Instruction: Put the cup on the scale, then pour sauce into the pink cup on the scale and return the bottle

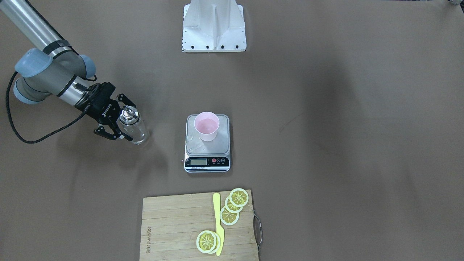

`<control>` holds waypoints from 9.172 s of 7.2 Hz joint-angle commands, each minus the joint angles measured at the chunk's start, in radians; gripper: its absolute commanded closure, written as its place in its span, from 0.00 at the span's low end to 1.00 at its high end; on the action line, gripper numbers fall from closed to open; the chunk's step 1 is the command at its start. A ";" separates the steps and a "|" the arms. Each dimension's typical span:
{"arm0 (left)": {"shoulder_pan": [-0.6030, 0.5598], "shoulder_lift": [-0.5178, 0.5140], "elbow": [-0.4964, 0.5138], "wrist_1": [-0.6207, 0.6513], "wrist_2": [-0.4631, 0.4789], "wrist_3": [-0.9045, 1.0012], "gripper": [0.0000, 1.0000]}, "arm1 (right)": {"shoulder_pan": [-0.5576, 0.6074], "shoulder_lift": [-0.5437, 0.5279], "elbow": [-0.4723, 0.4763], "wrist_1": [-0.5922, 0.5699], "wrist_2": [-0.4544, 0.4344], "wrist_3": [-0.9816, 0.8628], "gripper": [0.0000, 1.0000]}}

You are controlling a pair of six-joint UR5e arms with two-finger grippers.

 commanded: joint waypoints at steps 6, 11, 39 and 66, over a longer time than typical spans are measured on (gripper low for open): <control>0.000 0.000 0.000 0.002 0.000 0.000 0.02 | -0.009 0.016 -0.031 0.001 -0.008 0.009 0.50; 0.000 0.000 -0.002 0.002 -0.003 0.000 0.02 | -0.001 0.008 -0.029 0.006 0.000 0.023 0.00; 0.003 0.008 0.028 0.000 0.072 0.005 0.02 | 0.786 -0.133 0.121 -1.505 0.252 -0.158 0.00; 0.003 0.020 0.163 -0.091 0.135 0.005 0.02 | 0.772 -0.245 0.268 -1.407 0.282 -0.130 0.00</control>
